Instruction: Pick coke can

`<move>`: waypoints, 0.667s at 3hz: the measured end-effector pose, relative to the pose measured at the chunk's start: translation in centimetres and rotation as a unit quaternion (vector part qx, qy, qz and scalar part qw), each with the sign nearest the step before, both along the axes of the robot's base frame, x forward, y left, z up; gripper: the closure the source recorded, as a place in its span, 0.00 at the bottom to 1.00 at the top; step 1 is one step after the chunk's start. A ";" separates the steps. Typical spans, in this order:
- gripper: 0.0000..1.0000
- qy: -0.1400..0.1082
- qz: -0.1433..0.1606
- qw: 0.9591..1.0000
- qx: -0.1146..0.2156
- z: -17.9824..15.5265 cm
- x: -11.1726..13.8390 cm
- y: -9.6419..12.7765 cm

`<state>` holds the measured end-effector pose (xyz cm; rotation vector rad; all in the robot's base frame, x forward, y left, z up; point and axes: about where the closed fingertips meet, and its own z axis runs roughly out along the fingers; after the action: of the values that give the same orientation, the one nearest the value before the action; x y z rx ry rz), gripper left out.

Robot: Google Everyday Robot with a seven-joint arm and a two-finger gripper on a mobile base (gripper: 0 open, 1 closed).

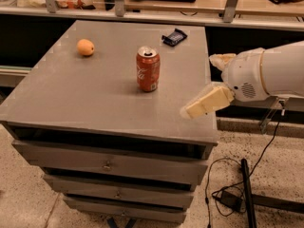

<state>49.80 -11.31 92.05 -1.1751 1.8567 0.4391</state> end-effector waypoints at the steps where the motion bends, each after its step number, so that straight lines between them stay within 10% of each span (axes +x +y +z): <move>1: 0.00 -0.001 0.001 1.000 0.006 -0.3 0.2 0.5; 2: 0.00 -0.006 0.007 0.999 0.037 -1.8 1.0 3.2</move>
Offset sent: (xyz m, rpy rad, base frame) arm 0.0226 0.0572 -0.0389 0.1522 -0.0169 0.0195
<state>50.85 -8.13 90.24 -1.1382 1.8077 0.5040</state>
